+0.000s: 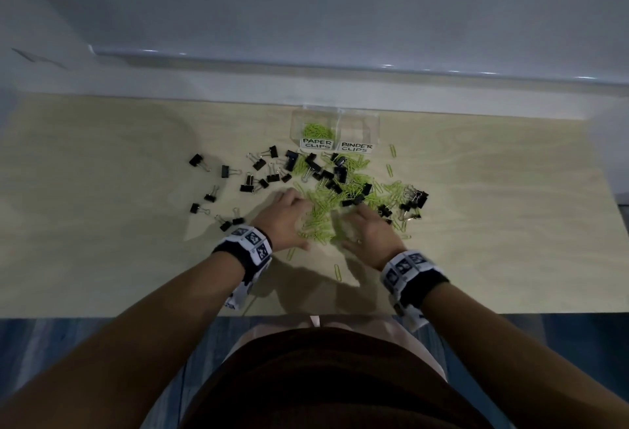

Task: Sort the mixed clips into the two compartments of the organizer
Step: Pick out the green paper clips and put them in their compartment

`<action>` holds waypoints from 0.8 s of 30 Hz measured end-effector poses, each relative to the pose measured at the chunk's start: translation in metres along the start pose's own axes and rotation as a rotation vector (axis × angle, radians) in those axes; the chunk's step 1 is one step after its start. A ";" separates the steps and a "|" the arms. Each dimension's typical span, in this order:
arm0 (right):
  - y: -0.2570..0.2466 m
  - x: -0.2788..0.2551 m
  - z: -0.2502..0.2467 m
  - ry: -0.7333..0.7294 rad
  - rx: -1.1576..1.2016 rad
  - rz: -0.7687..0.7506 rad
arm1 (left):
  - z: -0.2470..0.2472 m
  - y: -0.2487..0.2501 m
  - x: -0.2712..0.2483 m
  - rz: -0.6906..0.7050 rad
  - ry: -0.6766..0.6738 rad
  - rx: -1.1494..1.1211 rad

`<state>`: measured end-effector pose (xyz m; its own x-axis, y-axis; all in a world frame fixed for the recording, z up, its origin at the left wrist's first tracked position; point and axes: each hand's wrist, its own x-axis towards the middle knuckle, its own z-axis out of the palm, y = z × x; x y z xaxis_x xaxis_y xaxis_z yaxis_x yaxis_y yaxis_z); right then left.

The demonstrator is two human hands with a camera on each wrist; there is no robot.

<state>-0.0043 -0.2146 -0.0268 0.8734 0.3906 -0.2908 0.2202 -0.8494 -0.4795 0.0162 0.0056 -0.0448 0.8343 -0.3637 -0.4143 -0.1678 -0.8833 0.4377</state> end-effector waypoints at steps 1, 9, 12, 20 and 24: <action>-0.009 0.005 0.005 -0.052 -0.001 0.013 | 0.003 0.003 0.000 0.018 -0.017 0.032; -0.025 0.032 0.018 -0.048 -0.125 -0.109 | 0.008 0.004 0.004 0.051 0.014 -0.044; -0.021 0.029 0.018 0.034 -0.116 -0.189 | 0.002 0.007 0.008 0.091 0.017 0.013; 0.001 0.027 -0.002 0.057 0.140 0.085 | -0.015 0.006 0.020 0.093 0.058 -0.082; -0.003 0.044 -0.034 0.052 0.345 0.264 | -0.041 0.013 0.033 -0.005 0.192 -0.371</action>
<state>0.0484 -0.2071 -0.0107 0.9030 0.1500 -0.4025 -0.1639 -0.7459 -0.6456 0.0634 -0.0055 -0.0202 0.9232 -0.2670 -0.2763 0.0080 -0.7058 0.7084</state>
